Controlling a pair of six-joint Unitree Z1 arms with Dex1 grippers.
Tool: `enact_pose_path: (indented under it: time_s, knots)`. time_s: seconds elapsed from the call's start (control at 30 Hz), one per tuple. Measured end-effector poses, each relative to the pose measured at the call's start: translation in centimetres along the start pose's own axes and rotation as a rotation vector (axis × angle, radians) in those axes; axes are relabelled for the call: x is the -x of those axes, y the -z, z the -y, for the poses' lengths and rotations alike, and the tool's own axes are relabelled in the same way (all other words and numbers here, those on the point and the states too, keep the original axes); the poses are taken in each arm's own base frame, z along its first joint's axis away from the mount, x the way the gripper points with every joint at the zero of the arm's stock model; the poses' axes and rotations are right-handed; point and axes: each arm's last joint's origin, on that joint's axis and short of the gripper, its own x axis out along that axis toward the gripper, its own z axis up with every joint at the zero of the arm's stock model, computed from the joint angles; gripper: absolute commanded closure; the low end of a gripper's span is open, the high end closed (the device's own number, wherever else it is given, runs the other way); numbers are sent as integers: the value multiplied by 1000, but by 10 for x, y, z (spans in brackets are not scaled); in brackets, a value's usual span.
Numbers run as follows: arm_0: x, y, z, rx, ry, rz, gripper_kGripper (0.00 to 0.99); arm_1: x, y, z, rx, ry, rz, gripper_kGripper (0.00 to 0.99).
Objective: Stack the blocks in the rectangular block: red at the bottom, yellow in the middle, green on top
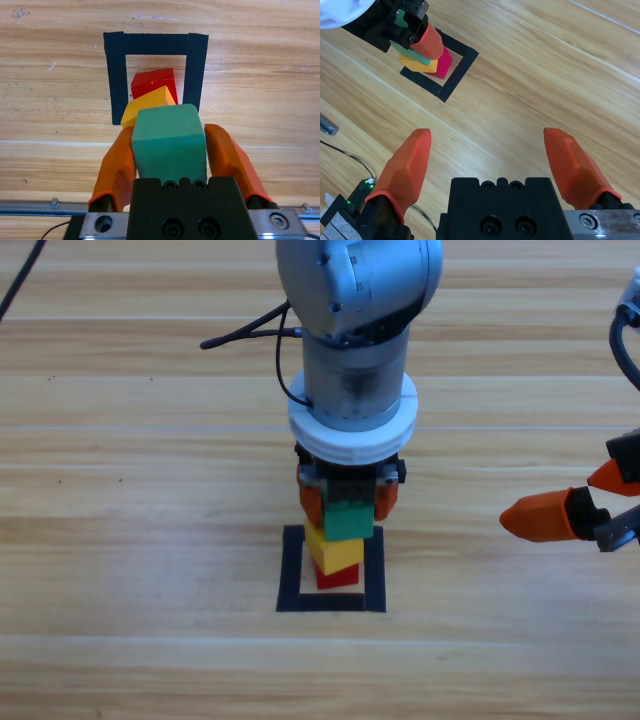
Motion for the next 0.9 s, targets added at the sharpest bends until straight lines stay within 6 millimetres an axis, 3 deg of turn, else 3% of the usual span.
enact_pose_path:
  time_s: [0.13, 0.47, 0.6, 0.73, 0.9]
  knots:
    - [0, -1, -1, -6, 0, 0, 172, 0, 0, 0, 0, 0, 0, 0]
    - [1, -4, -3, -5, 0, 1, 65, 0, 0, 0, 0, 0, 0, 0]
    - [9, -3, -7, -10, 7, 7, 53, 0, 0, 0, 0, 0, 0, 0]
    - [39, -1, -19, -10, 30, 51, 53, 0, 0, 0, 0, 0, -1, 0]
    - [112, 10, -58, 2, 103, 207, 54, 0, 0, 0, 23, 0, -1, 0]
